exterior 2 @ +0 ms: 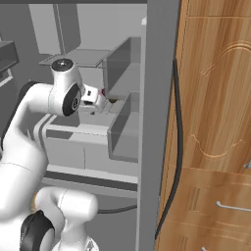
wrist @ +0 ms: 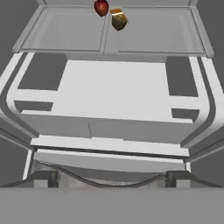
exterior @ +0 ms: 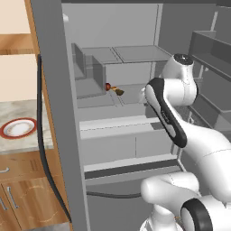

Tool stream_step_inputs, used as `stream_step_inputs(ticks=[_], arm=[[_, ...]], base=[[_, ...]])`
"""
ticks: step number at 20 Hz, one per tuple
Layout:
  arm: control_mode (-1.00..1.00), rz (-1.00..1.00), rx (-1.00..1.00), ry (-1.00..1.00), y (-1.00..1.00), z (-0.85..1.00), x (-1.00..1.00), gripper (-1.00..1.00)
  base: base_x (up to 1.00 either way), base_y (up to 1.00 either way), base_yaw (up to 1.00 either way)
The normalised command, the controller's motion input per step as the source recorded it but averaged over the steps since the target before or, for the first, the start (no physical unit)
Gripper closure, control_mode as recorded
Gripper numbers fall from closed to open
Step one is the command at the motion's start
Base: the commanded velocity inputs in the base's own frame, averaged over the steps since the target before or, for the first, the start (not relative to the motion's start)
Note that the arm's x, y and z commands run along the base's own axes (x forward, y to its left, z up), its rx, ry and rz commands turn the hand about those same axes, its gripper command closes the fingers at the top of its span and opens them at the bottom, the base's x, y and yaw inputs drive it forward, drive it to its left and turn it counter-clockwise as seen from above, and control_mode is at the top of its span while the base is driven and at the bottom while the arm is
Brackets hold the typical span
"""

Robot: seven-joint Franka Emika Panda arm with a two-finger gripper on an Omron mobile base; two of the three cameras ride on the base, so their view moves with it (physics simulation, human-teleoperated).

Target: Pick the kiwi and apple from the fridge and place them on the plate next to the blender to make a fruit smoothie.

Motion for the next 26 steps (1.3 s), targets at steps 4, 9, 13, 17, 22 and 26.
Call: stream_step_inputs(ticks=[4,9,13,17,22,26], arm=[[-1.0,-0.14,0.0,-0.1,0.0,-0.16,0.19,-1.0],[-1.0,-0.16,0.0,-0.06,0.05,-0.14,0.36,-1.0],[-1.0,-0.09,0.0,-0.02,0.23,-0.17,0.61,-1.0],[-1.0,-0.01,0.0,-0.01,0.08,-0.15,0.67,-1.0],[-1.0,0.0,0.0,0.0,0.0,-0.01,0.67,-1.0],[-1.0,0.03,0.0,0.0,0.12,-0.01,0.44,-1.0]], base=[[0.0,0.0,0.0],[0.0,0.0,0.0],[0.0,0.0,0.0],[0.0,0.0,0.0],[0.0,0.0,0.0],[0.0,0.0,0.0]])
